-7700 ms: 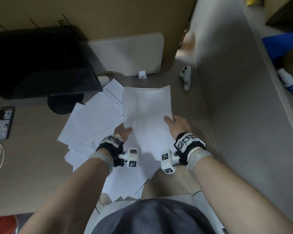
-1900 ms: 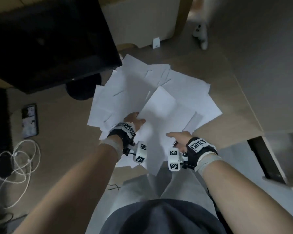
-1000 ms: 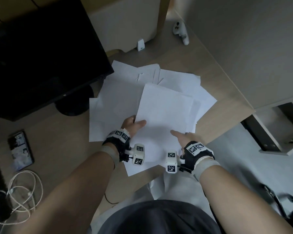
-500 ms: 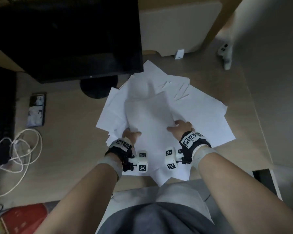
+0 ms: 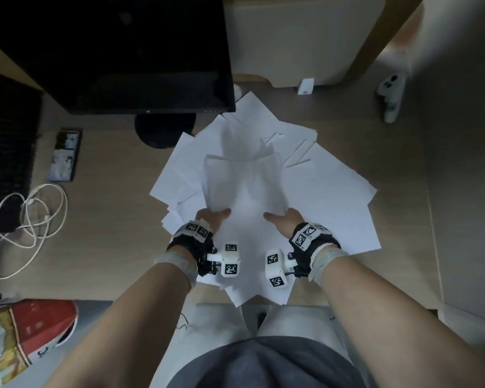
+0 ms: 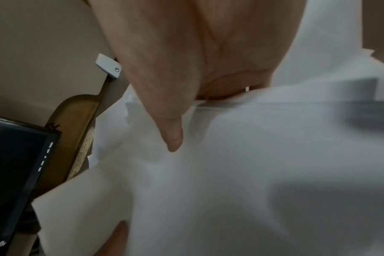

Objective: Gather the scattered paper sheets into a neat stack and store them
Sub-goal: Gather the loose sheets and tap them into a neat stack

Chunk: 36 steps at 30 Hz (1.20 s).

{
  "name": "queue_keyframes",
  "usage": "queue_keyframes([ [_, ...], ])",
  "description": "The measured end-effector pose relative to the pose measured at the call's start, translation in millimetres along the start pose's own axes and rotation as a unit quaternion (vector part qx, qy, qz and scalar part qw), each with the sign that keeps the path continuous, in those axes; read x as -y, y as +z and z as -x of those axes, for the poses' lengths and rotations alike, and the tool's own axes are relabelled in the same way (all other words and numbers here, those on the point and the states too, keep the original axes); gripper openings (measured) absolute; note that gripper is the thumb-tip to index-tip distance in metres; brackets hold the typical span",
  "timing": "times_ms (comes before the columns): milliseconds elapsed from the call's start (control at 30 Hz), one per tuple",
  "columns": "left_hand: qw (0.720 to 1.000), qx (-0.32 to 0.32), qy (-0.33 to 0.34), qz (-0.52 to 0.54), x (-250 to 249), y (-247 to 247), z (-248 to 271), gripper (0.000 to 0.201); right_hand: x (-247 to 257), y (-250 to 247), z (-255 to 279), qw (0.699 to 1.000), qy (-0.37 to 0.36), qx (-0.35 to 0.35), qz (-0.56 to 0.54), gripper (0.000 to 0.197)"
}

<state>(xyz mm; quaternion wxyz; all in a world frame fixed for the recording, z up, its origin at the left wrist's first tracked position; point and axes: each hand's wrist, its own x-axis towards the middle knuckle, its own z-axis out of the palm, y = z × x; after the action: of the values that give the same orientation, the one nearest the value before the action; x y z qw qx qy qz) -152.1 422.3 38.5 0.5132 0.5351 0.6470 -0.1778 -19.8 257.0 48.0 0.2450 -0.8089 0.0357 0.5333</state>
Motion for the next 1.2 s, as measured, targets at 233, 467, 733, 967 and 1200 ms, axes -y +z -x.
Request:
queue_keyframes([
  [233,0.991,0.019,0.121,-0.062,-25,-1,13,0.059,-16,-11,19,0.994,0.017,-0.059,-0.086,0.058],
  [467,0.932,0.122,0.219,-0.260,-79,34,18,0.059,-57,-14,40,0.974,0.113,-0.092,-0.175,0.075],
  [733,0.817,0.037,0.313,-0.482,-94,64,2,0.063,-63,13,44,0.949,0.179,-0.069,-0.249,0.043],
  [967,0.808,0.056,0.286,-0.512,-100,54,-4,0.074,-52,17,20,0.931,0.169,-0.127,-0.297,0.053],
  [1200,0.866,0.094,0.267,-0.411,-100,57,-4,0.063,-56,8,12,0.901,0.189,-0.174,-0.350,0.091],
])
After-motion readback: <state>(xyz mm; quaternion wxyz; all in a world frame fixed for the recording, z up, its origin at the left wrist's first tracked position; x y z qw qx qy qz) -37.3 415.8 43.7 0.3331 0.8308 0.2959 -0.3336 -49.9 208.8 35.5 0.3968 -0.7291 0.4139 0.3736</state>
